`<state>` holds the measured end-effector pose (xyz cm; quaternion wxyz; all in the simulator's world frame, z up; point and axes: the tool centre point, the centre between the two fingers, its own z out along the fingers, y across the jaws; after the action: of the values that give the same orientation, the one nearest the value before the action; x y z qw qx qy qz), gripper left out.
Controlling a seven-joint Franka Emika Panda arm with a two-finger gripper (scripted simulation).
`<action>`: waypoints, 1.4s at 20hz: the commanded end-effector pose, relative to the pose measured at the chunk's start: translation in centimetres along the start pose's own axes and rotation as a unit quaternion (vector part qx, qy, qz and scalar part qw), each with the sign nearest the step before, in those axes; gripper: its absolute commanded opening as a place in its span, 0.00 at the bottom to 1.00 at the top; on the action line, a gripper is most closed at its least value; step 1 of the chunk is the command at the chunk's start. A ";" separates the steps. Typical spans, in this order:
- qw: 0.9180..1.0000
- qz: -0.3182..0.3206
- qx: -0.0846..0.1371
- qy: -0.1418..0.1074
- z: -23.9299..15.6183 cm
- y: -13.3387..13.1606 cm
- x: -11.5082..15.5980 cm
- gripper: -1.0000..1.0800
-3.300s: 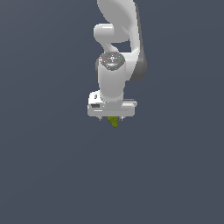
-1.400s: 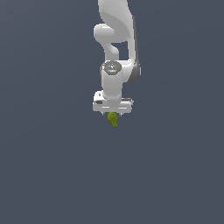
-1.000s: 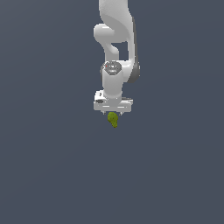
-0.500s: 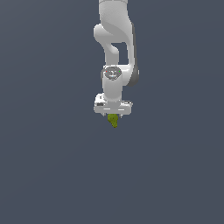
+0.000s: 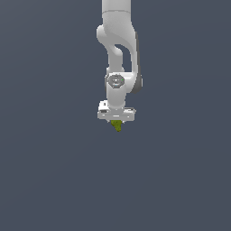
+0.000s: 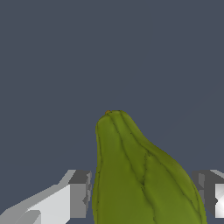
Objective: Pick up the object and move it to a goal position.
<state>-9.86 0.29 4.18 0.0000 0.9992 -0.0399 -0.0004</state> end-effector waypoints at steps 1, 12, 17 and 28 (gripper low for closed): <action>1.000 0.000 0.000 0.000 0.1 0.0 0.0 0.00; 1.000 0.000 0.000 0.000 -0.1 0.0 0.0 0.00; 1.000 0.000 0.000 0.000 -1.3 0.1 0.4 0.00; 1.000 0.000 0.000 0.000 -8.2 1.0 2.4 0.00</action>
<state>-7.92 -0.67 11.02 -0.0001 0.9992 -0.0396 -0.0011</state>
